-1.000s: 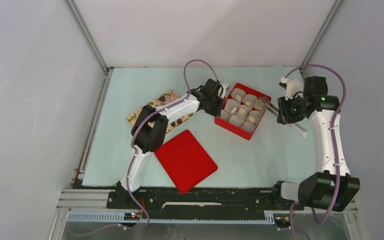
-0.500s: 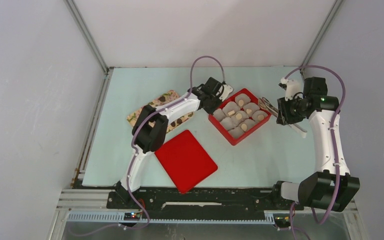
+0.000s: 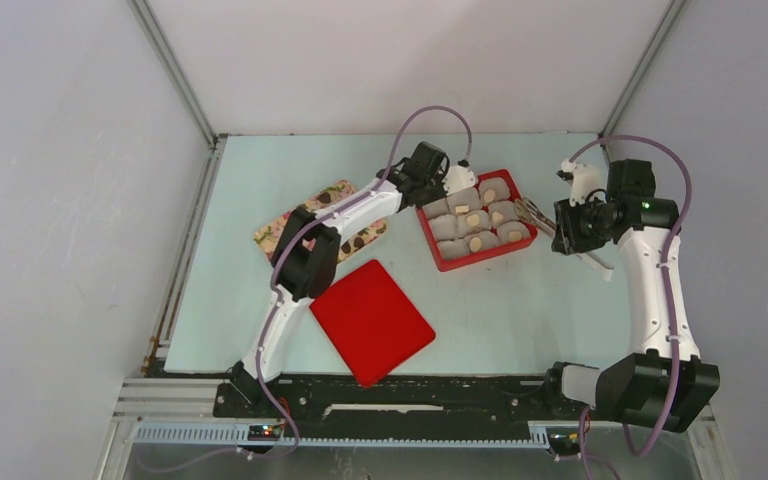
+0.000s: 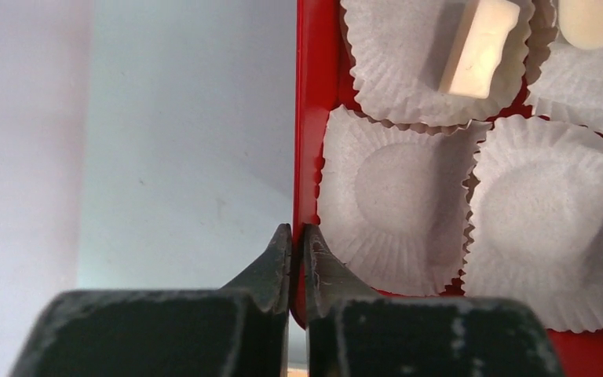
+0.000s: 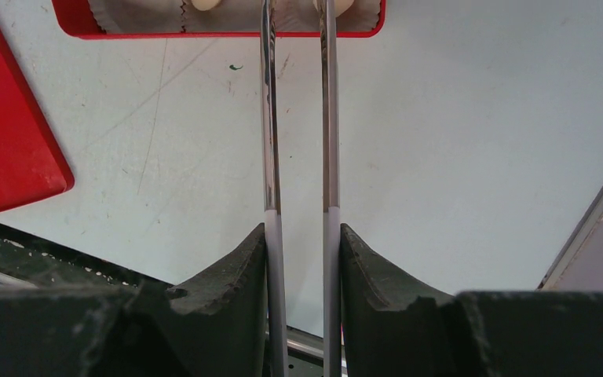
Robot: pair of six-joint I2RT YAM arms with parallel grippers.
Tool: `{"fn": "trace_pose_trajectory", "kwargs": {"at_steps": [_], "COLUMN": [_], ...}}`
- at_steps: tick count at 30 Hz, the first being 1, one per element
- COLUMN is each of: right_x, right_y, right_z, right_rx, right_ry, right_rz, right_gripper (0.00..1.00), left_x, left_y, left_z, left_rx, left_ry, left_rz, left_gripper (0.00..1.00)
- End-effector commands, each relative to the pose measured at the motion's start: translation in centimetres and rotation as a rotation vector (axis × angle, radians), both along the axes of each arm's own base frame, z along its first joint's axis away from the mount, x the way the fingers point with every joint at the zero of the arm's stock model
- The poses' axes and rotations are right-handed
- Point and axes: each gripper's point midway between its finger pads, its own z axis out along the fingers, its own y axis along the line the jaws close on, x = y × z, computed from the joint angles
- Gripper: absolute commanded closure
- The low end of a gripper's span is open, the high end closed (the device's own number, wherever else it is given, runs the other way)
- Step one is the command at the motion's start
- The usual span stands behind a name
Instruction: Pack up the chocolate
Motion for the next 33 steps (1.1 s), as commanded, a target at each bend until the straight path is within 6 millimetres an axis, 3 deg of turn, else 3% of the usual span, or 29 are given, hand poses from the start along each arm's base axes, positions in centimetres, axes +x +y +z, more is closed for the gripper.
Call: {"fn": "trace_pose_trajectory", "kwargs": {"at_steps": [1, 11, 13, 17, 20, 26, 30, 33], "right_x": [0.1, 0.2, 0.2, 0.2, 0.4, 1.8, 2.8, 4.0], "right_y": [0.3, 0.5, 0.5, 0.8, 1.0, 2.9, 7.1, 10.5], "right_z": [1.4, 1.5, 1.6, 1.7, 1.7, 2.1, 1.6, 1.4], "right_rx": [0.015, 0.024, 0.029, 0.041, 0.05, 0.102, 0.018, -0.04], "right_ry": [-0.062, -0.067, -0.071, -0.076, -0.083, -0.119, -0.135, -0.137], "right_rz": [0.003, 0.004, 0.005, 0.017, 0.027, 0.088, 0.246, 0.35], "right_gripper": [0.65, 0.65, 0.65, 0.65, 0.65, 0.65, 0.65, 0.66], "left_x": [4.9, 5.8, 5.9, 4.7, 2.3, -4.1, -7.3, -9.4], "left_y": [-0.4, -1.0, -0.6, 1.0, 3.3, 9.0, 14.8, 20.4], "left_z": [4.3, 4.8, 5.8, 9.7, 12.5, 12.7, 13.6, 14.2], "left_rx": [0.018, -0.035, -0.069, -0.232, -0.392, -0.581, -0.622, -0.556], "left_ry": [-0.217, -0.205, -0.21, -0.164, -0.053, 0.243, 0.238, 0.178], "left_rz": [-0.051, -0.003, 0.056, 0.225, 0.329, 0.434, 0.458, 0.518], "left_gripper": [0.88, 0.58, 0.51, 0.41, 0.35, 0.3, 0.28, 0.28]}}
